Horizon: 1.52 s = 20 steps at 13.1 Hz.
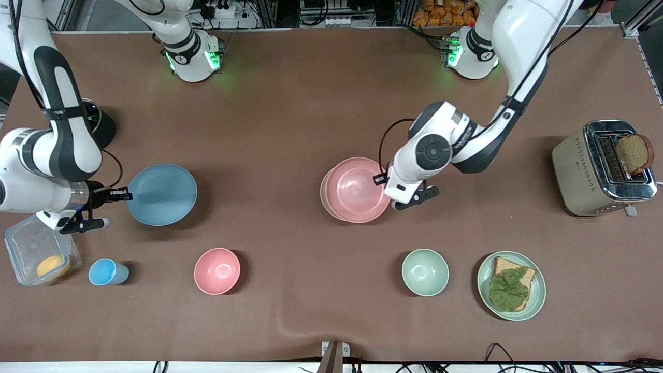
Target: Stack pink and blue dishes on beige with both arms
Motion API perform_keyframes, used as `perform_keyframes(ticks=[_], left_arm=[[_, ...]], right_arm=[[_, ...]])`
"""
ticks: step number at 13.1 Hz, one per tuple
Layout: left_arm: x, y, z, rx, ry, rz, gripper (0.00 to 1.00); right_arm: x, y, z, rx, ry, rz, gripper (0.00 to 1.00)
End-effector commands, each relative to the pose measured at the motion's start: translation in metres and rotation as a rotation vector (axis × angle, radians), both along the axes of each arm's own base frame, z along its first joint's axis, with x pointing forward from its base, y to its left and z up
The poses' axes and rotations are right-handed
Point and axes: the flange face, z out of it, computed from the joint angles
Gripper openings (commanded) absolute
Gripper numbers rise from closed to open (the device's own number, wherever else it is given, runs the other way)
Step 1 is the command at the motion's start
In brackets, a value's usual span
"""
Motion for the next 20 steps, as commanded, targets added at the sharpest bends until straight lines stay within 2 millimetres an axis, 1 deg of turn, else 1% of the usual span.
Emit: perform_keyframes(ticks=[1, 3, 4, 5, 6, 8, 9, 11, 13, 14, 15, 16, 17, 18, 19, 20], left_arm=[[-0.009, 0.005, -0.012, 0.026, -0.011, 0.0, 0.0], [-0.019, -0.008, -0.016, 0.021, -0.017, -0.016, 0.0], [-0.02, -0.01, -0.016, 0.02, -0.018, -0.019, 0.0], [-0.024, -0.017, -0.02, 0.014, -0.021, -0.03, 0.0], [-0.026, -0.021, -0.02, 0.012, -0.026, -0.037, 0.0], [-0.026, -0.02, -0.024, 0.033, -0.042, -0.058, 0.0], [-0.026, -0.02, -0.03, 0.037, -0.037, -0.051, 0.0], [-0.024, -0.022, -0.031, 0.031, -0.052, -0.045, 0.0], [-0.02, -0.024, -0.032, 0.021, -0.057, -0.04, 0.0], [-0.019, -0.024, -0.034, 0.016, -0.058, -0.038, 0.02], [-0.015, -0.025, -0.032, 0.011, -0.063, -0.032, 0.16], [-0.012, -0.025, -0.03, 0.007, -0.065, -0.026, 0.33], [-0.01, -0.025, -0.03, 0.004, -0.064, -0.014, 0.73], [-0.005, -0.024, -0.025, 0.004, -0.074, 0.009, 1.0], [-0.001, -0.023, -0.016, 0.004, -0.089, 0.035, 1.0], [0.008, -0.016, 0.002, 0.003, -0.115, 0.055, 1.0]], right_arm=[[0.005, 0.024, 0.037, -0.003, 0.003, 0.058, 0.0], [0.018, 0.054, 0.069, 0.001, -0.002, 0.137, 0.0], [0.021, 0.063, 0.077, 0.001, -0.003, 0.153, 0.0], [0.023, 0.078, 0.081, 0.001, -0.011, 0.176, 0.0], [0.023, 0.087, 0.081, 0.003, -0.009, 0.18, 0.0], [0.022, 0.11, 0.074, 0.019, 0.005, 0.201, 0.0], [0.022, 0.123, 0.071, 0.043, 0.009, 0.201, 0.0], [0.02, 0.144, 0.068, 0.097, 0.017, 0.18, 0.0], [0.016, 0.175, 0.059, 0.097, 0.048, 0.125, 0.0], [0.014, 0.186, 0.059, 0.084, 0.056, 0.096, 0.0], [0.011, 0.195, 0.057, 0.079, 0.074, 0.087, 0.0], [0.007, 0.207, 0.057, 0.1, 0.09, 0.083, 0.0], [0.005, 0.213, 0.057, 0.121, 0.101, 0.067, 0.0], [0.001, 0.219, 0.054, 0.124, 0.123, 0.056, 0.0], [-0.002, 0.229, 0.052, 0.116, 0.133, 0.044, 0.0], [-0.004, 0.237, 0.052, 0.105, 0.14, 0.024, 0.0]])
